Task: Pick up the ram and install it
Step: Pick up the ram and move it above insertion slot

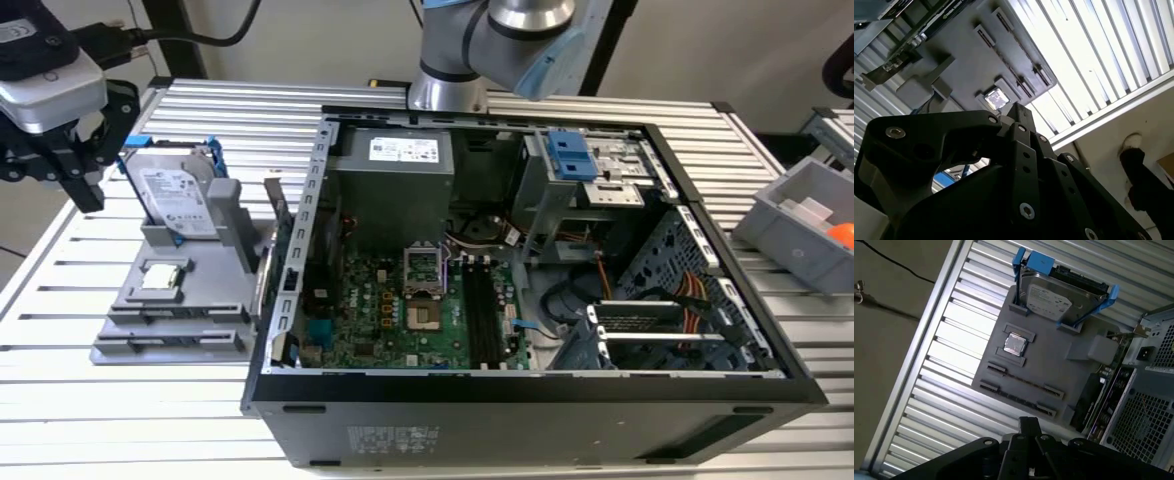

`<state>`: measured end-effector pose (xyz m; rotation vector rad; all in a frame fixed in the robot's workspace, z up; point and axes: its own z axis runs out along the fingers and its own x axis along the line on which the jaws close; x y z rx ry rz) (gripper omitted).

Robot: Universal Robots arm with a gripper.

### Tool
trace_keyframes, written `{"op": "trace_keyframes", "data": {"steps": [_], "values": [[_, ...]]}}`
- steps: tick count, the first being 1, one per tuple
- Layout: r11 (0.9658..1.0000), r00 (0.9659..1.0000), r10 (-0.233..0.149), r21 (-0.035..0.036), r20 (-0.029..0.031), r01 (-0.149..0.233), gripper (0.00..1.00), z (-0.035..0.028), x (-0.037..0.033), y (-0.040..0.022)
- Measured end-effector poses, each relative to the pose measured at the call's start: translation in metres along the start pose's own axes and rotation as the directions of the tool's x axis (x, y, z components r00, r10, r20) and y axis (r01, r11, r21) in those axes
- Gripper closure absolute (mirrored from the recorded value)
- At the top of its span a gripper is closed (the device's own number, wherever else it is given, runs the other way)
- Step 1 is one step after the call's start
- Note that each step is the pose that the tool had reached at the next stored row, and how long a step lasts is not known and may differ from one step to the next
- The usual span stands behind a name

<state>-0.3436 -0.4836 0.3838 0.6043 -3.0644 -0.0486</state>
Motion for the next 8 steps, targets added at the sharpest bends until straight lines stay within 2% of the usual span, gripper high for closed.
{"op": "trace_keyframes", "data": {"steps": [8], "values": [[0.9998,0.9998,-0.019,0.0002,-0.0006,0.019,1.0,0.0,0.0,0.0]]}}
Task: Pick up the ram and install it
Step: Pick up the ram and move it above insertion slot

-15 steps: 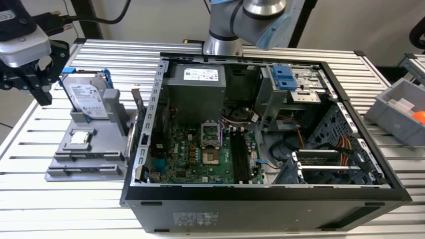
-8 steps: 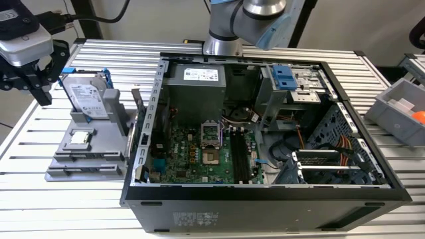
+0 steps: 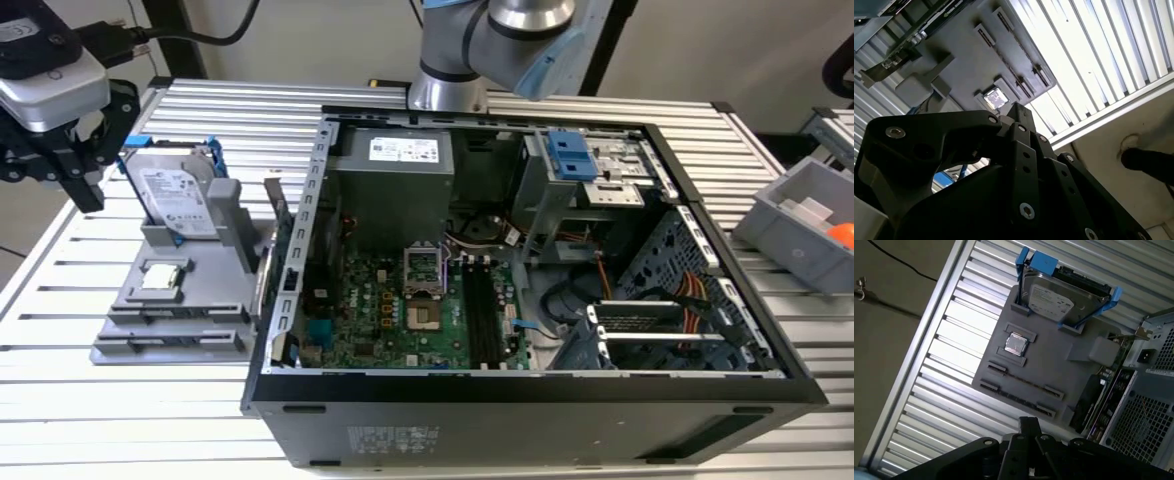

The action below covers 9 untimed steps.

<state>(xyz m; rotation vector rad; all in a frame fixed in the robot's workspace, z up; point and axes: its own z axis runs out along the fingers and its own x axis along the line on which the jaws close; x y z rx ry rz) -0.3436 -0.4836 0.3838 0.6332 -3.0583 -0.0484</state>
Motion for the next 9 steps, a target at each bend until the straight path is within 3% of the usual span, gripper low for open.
{"op": "trace_keyframes", "data": {"steps": [9], "values": [[1.0,1.0,-0.001,0.0001,-0.0001,0.001,1.0,0.0,0.0,0.0]]}}
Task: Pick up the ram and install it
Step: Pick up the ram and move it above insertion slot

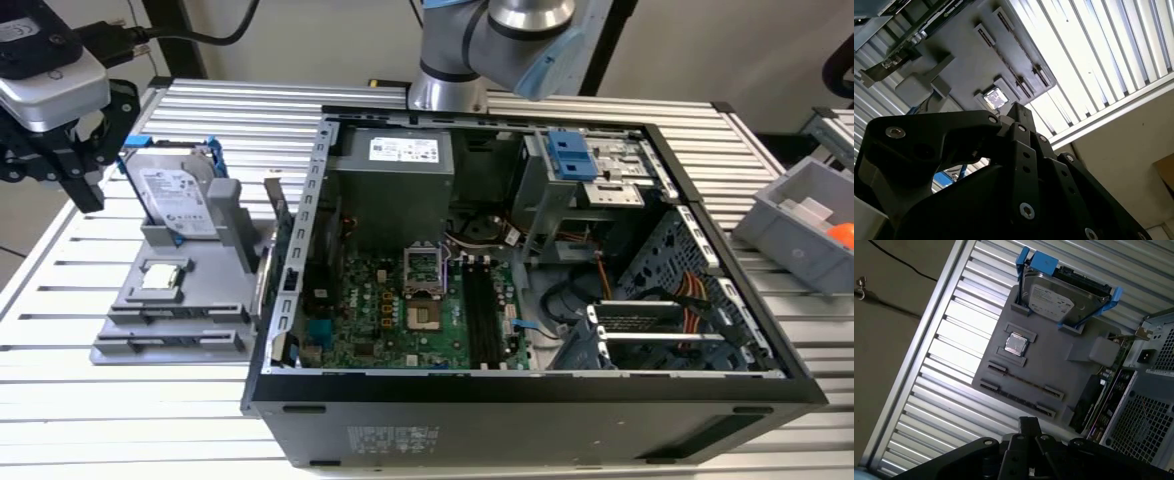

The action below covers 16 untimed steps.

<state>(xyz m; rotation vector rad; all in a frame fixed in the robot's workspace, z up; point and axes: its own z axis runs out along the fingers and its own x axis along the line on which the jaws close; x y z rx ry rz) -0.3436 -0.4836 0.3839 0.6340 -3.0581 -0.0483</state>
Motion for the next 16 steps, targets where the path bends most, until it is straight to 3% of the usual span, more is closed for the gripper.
{"op": "trace_keyframes", "data": {"steps": [5,16], "values": [[1.0,1.0,-0.001,0.0,0.0,0.001,1.0,0.0,0.0,0.0],[0.9989,0.9989,-0.047,0.0005,-0.0016,0.047,1.0,0.0,0.0,0.0]]}}
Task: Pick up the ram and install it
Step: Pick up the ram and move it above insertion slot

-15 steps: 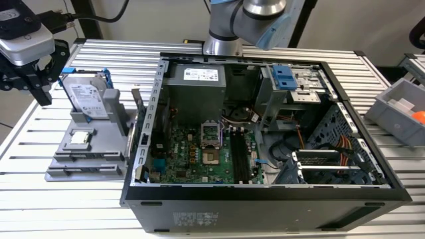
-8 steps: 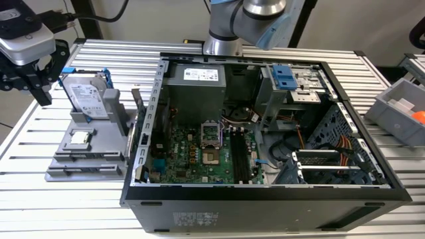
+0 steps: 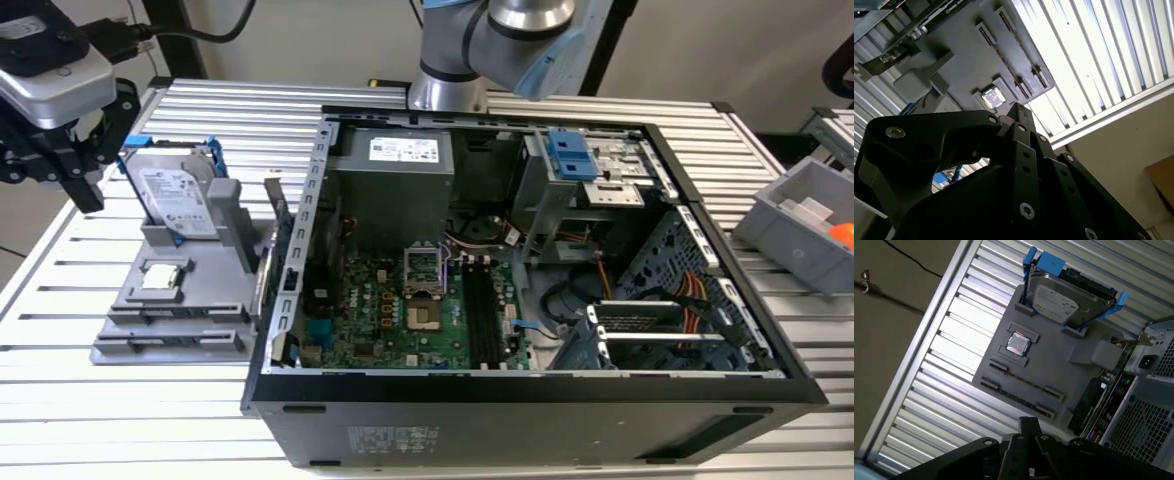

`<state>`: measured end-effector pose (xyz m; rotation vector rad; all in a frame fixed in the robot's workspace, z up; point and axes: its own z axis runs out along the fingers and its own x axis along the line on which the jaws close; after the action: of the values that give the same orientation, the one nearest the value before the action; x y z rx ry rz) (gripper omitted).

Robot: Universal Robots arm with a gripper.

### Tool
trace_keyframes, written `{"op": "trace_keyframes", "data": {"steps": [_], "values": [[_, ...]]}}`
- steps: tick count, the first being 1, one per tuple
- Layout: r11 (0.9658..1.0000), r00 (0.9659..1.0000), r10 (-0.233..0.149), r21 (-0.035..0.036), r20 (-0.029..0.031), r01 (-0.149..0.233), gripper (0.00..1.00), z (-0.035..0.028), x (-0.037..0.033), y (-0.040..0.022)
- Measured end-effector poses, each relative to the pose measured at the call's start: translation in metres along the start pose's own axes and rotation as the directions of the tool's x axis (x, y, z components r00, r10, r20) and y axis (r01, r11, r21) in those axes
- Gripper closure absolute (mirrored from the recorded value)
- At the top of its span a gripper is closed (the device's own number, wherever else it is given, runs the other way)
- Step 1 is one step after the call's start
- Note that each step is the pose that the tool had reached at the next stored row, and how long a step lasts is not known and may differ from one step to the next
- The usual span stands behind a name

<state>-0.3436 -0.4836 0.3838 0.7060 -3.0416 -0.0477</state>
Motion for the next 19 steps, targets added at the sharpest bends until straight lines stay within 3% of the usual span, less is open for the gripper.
{"op": "trace_keyframes", "data": {"steps": [19], "values": [[0.9995,0.9995,-0.03,0.0003,-0.0011,0.03,1.0,0.0,0.0,0.0]]}}
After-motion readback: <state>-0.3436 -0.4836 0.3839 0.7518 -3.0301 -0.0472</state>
